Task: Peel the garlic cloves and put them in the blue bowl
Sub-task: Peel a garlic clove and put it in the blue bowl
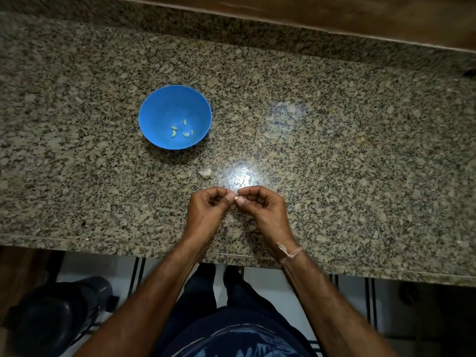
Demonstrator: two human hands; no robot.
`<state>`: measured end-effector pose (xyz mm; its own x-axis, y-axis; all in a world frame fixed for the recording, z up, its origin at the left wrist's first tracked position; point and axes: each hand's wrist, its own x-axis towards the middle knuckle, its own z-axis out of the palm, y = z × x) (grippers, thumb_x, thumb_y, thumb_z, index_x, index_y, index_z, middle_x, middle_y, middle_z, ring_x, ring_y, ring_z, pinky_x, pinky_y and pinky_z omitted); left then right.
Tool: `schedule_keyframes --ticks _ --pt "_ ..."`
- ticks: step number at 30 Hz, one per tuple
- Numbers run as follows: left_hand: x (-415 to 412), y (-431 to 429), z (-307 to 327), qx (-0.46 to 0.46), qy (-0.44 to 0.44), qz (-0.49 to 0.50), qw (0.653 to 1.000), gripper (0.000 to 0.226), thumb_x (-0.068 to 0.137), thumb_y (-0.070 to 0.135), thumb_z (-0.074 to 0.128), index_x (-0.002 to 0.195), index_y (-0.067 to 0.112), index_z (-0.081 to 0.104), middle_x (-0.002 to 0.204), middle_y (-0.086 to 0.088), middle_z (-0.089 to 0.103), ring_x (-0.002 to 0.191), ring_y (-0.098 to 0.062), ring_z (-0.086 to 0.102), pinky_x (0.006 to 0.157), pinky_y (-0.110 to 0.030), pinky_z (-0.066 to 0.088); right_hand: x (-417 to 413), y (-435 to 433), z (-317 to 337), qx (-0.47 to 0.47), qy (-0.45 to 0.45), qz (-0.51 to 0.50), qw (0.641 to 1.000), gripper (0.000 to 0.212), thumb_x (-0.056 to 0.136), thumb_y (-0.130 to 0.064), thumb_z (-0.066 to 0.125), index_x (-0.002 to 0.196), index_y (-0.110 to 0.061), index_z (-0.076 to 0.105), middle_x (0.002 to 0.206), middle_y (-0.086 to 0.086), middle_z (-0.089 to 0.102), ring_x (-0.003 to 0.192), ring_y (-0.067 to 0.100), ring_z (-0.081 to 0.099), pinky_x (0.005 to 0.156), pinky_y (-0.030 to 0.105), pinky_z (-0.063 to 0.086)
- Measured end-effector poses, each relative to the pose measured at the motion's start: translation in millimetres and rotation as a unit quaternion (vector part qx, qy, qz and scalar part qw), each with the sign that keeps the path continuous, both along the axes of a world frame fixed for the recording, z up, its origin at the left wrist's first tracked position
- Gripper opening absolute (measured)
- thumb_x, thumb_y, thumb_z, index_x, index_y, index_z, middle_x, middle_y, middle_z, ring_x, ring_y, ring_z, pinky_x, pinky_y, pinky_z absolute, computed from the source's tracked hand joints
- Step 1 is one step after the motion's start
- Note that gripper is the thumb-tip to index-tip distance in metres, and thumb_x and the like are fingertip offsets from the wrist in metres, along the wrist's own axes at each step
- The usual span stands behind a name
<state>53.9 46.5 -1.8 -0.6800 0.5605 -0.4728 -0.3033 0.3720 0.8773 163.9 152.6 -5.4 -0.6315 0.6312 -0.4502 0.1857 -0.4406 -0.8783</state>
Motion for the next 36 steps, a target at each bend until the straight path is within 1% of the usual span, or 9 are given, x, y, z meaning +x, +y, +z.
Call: schedule_keyframes --ticks 3,6,9,13,17,20,27,31,36 --pt "-2.3 -0.1 -1.2 -0.021 0.048 -0.008 0.999 0.005 0.094 0.017 0.075 0.096 0.016 0.078 0.090 0.002 0.079 0.090 -0.014 0.075 0.085 -0.033 0.061 -0.1 -1.3 3.7 -0.040 0.005 -0.027 0.999 0.023 0.087 0.005 0.076 0.108 -0.001 0.072 0.106 0.014 0.077 0.098 0.021 0.075 0.082 0.026 0.059" --pt "0.3 1.8 -0.1 -0.034 0.087 0.000 0.996 0.002 0.093 0.018 0.076 0.093 0.019 0.077 0.087 0.004 0.077 0.085 -0.012 0.074 0.082 -0.033 0.062 -2.4 -3.1 6.3 -0.108 0.009 -0.061 0.992 0.023 0.087 0.006 0.075 0.109 -0.001 0.070 0.109 0.018 0.076 0.104 0.028 0.075 0.084 0.030 0.061" --pt "4.0 1.4 -1.2 -0.031 0.081 0.016 0.996 0.002 0.092 0.016 0.077 0.093 0.019 0.076 0.087 0.003 0.077 0.086 -0.013 0.074 0.083 -0.035 0.063 -5.0 -4.1 7.6 -0.140 0.011 -0.072 0.988 0.023 0.086 0.008 0.074 0.108 0.002 0.070 0.111 0.020 0.075 0.108 0.031 0.074 0.088 0.032 0.062" --pt "1.5 -0.3 -2.1 -0.030 0.082 0.009 0.996 0.003 0.093 0.015 0.076 0.090 0.017 0.077 0.085 0.003 0.078 0.086 -0.014 0.075 0.084 -0.036 0.063 -6.5 -2.5 6.7 -0.158 -0.003 -0.077 0.984 0.021 0.085 0.011 0.074 0.105 0.006 0.072 0.114 0.021 0.075 0.108 0.032 0.074 0.088 0.032 0.062" --pt "-0.5 -0.8 -2.6 -0.047 0.113 -0.010 0.993 0.004 0.093 0.017 0.076 0.090 0.018 0.077 0.083 0.004 0.077 0.083 -0.011 0.074 0.080 -0.036 0.064 -5.9 -0.6 8.1 -0.139 -0.018 -0.053 0.989 0.016 0.083 0.011 0.075 0.097 0.002 0.076 0.110 0.019 0.076 0.102 0.028 0.075 0.085 0.030 0.062" --pt "-0.7 -0.7 -3.4 -0.061 0.129 -0.019 0.990 0.004 0.093 0.020 0.075 0.090 0.019 0.077 0.084 0.005 0.076 0.084 -0.012 0.073 0.080 -0.041 0.064 -5.2 1.7 10.1 -0.112 -0.021 -0.031 0.993 0.017 0.084 0.010 0.075 0.099 0.002 0.076 0.108 0.018 0.077 0.097 0.025 0.076 0.083 0.029 0.062" --pt "3.1 5.6 -5.6 -0.106 0.165 -0.024 0.980 0.007 0.096 0.031 0.070 0.092 0.026 0.075 0.084 0.010 0.074 0.082 -0.011 0.071 0.078 -0.045 0.061 -7.7 1.8 12.6 -0.121 -0.012 -0.037 0.992 0.019 0.089 0.009 0.070 0.107 0.003 0.074 0.105 0.015 0.078 0.097 0.022 0.076 0.082 0.027 0.061" --pt "9.9 8.7 -6.3 -0.102 0.175 0.012 0.979 0.011 0.098 0.033 0.070 0.098 0.023 0.075 0.087 0.010 0.074 0.083 -0.009 0.070 0.077 -0.045 0.062 -11.2 1.8 10.1 -0.165 -0.008 -0.064 0.984 0.021 0.090 0.007 0.071 0.110 0.003 0.072 0.106 0.016 0.078 0.096 0.023 0.076 0.079 0.025 0.062" --pt "4.6 2.8 -1.1 -0.076 0.182 -0.043 0.979 0.013 0.094 0.026 0.074 0.106 0.022 0.078 0.101 0.012 0.075 0.097 -0.005 0.069 0.086 -0.036 0.060 -9.3 8.4 7.0 -0.206 -0.009 -0.078 0.975 0.022 0.090 0.006 0.070 0.112 0.003 0.070 0.100 0.013 0.079 0.089 0.021 0.075 0.087 0.029 0.061"
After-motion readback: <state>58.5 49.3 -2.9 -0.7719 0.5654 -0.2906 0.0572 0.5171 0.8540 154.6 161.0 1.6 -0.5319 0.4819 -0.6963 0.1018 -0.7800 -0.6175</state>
